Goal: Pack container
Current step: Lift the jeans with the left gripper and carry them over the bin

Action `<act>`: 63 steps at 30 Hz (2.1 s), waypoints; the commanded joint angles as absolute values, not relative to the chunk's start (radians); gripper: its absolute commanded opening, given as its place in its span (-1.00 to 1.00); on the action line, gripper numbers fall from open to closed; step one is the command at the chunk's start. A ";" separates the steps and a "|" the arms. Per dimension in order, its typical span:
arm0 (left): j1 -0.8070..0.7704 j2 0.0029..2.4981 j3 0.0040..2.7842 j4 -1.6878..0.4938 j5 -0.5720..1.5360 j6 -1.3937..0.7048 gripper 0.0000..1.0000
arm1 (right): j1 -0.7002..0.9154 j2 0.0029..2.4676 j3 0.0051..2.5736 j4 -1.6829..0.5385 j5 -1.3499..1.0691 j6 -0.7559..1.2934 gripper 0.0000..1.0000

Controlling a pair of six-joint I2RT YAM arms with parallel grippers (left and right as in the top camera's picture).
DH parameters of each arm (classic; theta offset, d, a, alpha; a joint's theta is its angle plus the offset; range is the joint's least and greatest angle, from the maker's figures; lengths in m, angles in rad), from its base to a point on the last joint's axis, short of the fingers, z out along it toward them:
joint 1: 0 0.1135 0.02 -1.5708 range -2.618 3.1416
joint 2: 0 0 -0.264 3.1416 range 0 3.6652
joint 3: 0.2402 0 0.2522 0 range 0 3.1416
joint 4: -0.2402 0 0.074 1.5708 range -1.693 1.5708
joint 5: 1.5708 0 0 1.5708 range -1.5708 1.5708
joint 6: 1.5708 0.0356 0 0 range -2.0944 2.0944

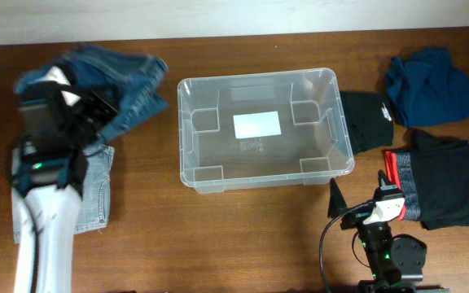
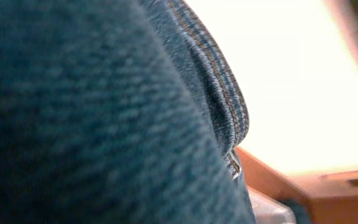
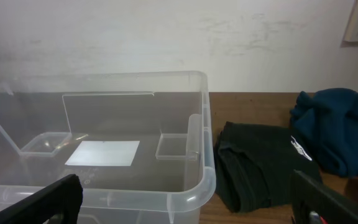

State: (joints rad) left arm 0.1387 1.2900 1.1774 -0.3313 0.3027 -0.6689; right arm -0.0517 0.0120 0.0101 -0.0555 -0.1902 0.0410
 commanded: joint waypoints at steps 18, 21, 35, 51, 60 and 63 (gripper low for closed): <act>-0.151 1.547 1.567 0.008 0.844 -0.524 -0.99 | -0.046 0.004 0.006 -0.060 -0.206 0.034 0.97; -0.209 1.636 1.568 0.112 0.912 -0.525 -0.99 | -0.046 0.004 0.006 -0.061 -0.206 0.034 0.97; -0.484 1.933 1.568 0.291 1.052 -0.464 -0.99 | -0.046 0.004 0.006 -0.060 -0.206 0.034 0.97; -0.495 1.991 1.568 -0.354 0.714 -0.168 -0.99 | -0.046 0.004 0.006 -0.060 -0.206 0.034 0.97; -0.495 1.991 1.568 -0.621 0.222 -0.155 -0.99 | -0.046 0.004 0.006 -0.060 -0.206 0.034 0.97; -0.495 1.991 1.568 -0.648 0.128 -0.155 -0.97 | -0.046 0.004 0.006 -0.060 -0.206 0.034 0.97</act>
